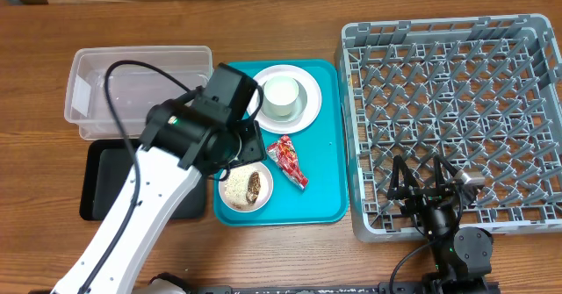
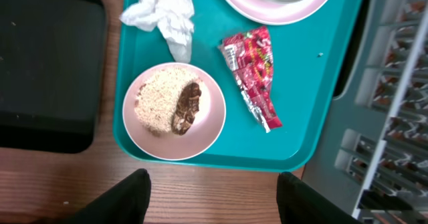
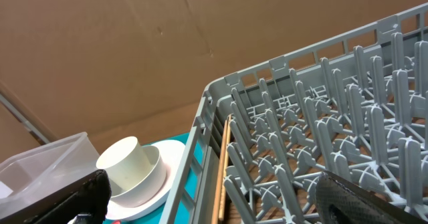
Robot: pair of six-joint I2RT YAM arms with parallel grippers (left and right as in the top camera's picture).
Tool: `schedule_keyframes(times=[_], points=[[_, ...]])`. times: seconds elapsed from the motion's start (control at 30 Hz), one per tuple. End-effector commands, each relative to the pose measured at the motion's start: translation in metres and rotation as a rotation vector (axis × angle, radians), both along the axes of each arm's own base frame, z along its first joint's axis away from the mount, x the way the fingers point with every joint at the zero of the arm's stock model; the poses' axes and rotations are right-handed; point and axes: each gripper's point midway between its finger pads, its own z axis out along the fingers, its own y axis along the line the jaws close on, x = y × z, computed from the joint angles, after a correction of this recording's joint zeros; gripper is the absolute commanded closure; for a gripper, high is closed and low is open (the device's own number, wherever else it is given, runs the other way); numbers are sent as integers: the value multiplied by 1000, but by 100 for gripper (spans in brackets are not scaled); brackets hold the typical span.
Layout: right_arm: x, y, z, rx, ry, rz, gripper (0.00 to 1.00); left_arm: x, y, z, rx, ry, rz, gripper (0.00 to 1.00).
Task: Sort waste into correct bins and load items into the dishwasher
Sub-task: 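Lower the left gripper and grasp the crumpled white napkin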
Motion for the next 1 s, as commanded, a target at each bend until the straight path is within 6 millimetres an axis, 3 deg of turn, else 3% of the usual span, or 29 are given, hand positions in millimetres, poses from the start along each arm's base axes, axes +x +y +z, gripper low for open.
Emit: schedule_keyframes(times=[0.0,0.1,0.2,0.3,0.73,0.97], points=[[0,0,-2,8,-2,-1,0,6,-8,-19,27,66,-27,49],[0,0,-2,8,-2,-1,0,11,-5,-35,74,104,-40,52],[0,0,-2,8,-2,-1,0,24,7,-44,169,80,-18,45],[0,0,-2,8,-2,-1,0,41,17,-50,251,37,6,31],[0,0,-2,8,-2,-1,0,69,7,-122,328,139,4,33],[0,0,-2,8,-2,-1,0,73,11,-151,365,199,10,33]])
